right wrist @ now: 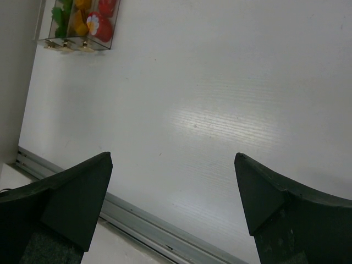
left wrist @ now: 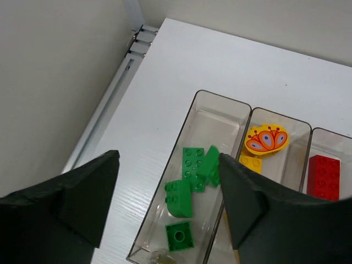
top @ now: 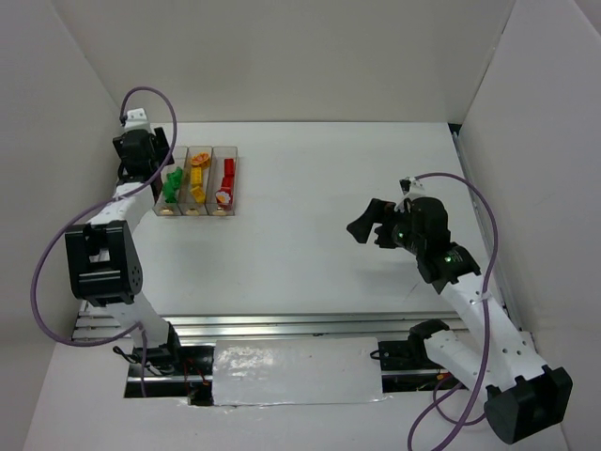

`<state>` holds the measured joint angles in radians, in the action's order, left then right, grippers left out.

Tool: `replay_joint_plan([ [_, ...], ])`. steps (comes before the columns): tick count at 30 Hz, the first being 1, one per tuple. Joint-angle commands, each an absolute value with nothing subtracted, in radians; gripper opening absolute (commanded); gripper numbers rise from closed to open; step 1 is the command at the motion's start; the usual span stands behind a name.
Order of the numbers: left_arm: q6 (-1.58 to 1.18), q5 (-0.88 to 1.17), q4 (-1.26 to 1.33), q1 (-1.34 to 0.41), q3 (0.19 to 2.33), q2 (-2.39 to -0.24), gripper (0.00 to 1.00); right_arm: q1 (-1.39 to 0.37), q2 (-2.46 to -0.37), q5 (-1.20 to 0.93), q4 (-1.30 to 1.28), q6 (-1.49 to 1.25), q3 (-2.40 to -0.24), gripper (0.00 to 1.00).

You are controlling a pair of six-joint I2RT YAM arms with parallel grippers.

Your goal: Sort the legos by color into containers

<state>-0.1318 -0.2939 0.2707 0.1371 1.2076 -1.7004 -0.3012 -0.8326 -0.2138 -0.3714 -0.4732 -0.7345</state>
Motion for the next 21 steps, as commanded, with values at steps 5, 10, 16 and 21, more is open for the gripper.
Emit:
replay_joint_plan([
  [5, -0.204, -0.265, 0.298, 0.152, 1.184, -1.779, 0.91, -0.302, -0.839, -0.206, -0.356, -0.463, -0.769, 1.0],
  [10, -0.268, -0.259, 0.169, 0.143, 1.27, -1.737, 1.0, -0.302, -0.851, -0.204, -0.368, -0.463, -0.795, 1.0],
  [16, -0.371, -0.293, -0.393, 0.112, 1.604, -1.649, 0.99, -0.305, -0.799, -0.114, -0.489, -0.465, -0.9, 1.0],
  [21, -0.419, -0.236, -0.54, 0.11, 1.539, -1.381, 1.0, -0.333, -0.694, 0.116, -0.707, -0.456, -1.069, 1.0],
])
